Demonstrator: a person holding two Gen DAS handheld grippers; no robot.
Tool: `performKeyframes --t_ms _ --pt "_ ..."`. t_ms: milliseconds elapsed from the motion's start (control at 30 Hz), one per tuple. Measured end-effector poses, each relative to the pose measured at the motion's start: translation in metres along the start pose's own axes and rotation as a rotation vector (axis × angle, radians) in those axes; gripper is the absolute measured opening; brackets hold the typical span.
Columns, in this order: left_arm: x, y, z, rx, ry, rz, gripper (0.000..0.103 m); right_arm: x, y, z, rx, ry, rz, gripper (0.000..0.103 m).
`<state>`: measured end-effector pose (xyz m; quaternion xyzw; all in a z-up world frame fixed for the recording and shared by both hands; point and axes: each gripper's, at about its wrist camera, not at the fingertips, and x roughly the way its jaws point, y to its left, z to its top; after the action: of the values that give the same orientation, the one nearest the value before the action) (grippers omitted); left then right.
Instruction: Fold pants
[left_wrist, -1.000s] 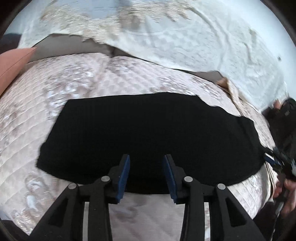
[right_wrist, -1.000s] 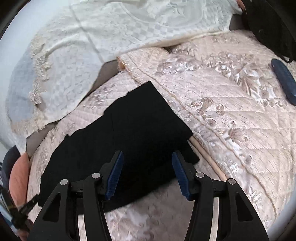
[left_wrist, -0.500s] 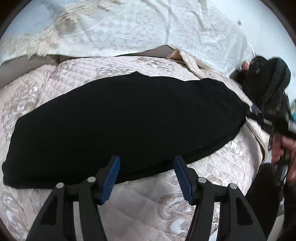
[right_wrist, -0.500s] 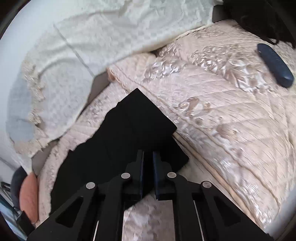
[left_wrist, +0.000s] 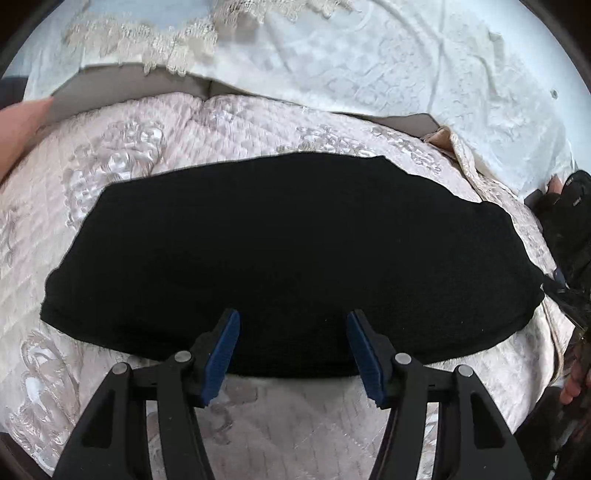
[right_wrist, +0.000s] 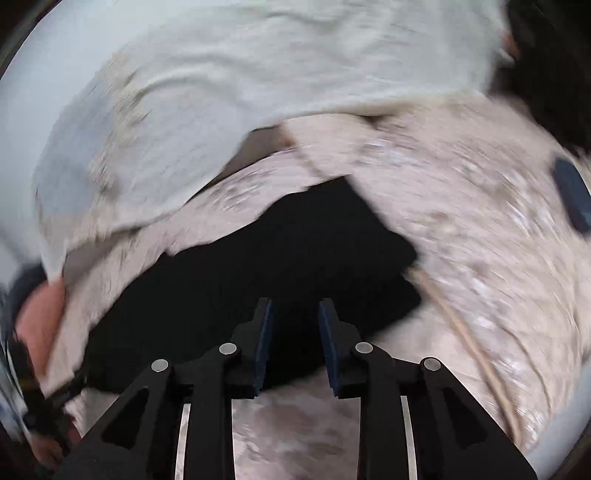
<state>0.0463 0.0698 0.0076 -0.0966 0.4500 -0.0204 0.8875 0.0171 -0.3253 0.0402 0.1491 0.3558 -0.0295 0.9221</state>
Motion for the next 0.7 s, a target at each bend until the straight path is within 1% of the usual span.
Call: performKeyframes --t_ms 33,67,100,167,233,267,400,467,567,700 --pt "-0.003 -0.001 -0.003 0.009 -0.003 0.009 0.063 0.012 0.007 -0.003 -0.046 0.044 -0.014 0.027" --pt "-0.006 0.000 -0.005 0.009 -0.002 0.007 0.063 0.031 0.012 -0.011 -0.084 0.130 -0.063 0.028" --pt "-0.009 0.003 -0.007 0.002 -0.002 0.002 0.063 0.039 0.012 -0.016 -0.090 0.170 -0.088 0.028" --pt "-0.017 0.013 -0.011 -0.025 0.002 -0.008 0.063 0.031 0.014 -0.018 -0.091 0.135 -0.092 0.029" --pt "-0.023 0.024 -0.016 -0.068 0.012 0.008 0.063 0.026 0.020 -0.018 -0.113 0.145 -0.104 0.032" --pt "-0.025 0.030 -0.018 -0.089 0.017 0.022 0.063 0.021 0.028 -0.017 -0.135 0.135 -0.097 0.032" --pt "-0.039 0.045 -0.022 -0.150 0.002 0.067 0.063 0.005 0.053 -0.024 -0.202 0.109 -0.036 0.043" --pt "-0.047 0.047 -0.022 -0.157 -0.009 0.092 0.062 0.000 0.066 -0.028 -0.223 0.107 -0.006 0.043" --pt "-0.057 0.045 -0.021 -0.150 -0.032 0.105 0.062 -0.002 0.085 -0.036 -0.252 0.113 0.030 0.043" --pt "-0.067 0.042 -0.021 -0.135 -0.058 0.116 0.062 -0.002 0.100 -0.044 -0.295 0.122 0.025 0.043"
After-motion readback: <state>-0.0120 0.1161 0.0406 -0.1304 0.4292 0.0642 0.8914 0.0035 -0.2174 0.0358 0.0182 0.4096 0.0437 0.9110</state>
